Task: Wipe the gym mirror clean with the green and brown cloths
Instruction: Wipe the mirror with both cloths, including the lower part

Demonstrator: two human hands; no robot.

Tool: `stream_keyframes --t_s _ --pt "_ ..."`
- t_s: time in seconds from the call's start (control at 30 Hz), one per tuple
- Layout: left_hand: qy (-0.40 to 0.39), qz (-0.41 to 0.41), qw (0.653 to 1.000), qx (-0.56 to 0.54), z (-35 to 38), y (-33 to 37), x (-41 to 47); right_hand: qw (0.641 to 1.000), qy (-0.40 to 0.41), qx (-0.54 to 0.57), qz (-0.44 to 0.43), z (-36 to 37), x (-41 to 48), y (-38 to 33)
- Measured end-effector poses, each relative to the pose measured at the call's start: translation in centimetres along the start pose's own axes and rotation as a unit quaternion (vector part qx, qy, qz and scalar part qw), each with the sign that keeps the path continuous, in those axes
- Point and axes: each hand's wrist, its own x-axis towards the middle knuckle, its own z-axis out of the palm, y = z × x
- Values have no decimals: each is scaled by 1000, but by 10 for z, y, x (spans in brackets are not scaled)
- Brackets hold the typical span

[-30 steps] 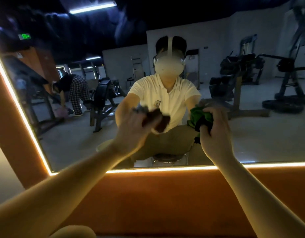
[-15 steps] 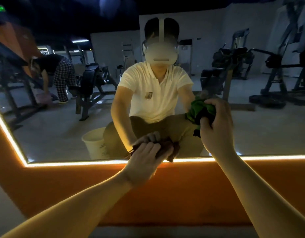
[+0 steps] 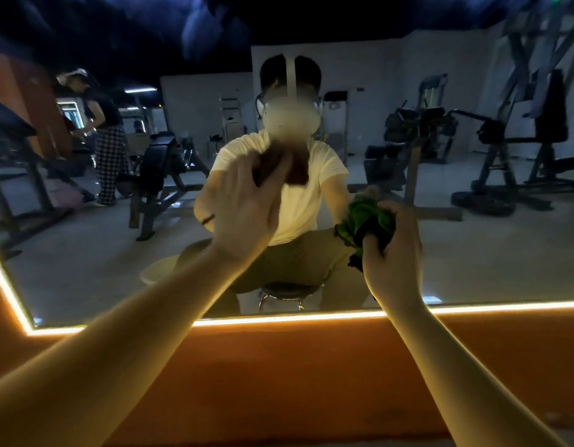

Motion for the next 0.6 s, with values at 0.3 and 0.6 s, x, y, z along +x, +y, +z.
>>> stream_keyframes --t_s 0.3,0.6 --pt "-233 212 949 -10 20 49 -177 999 -2 -26 30 -17 -3 15" --pt "-144 179 973 12 3 24 -75 998 12 -56 40 -25 -14 22"
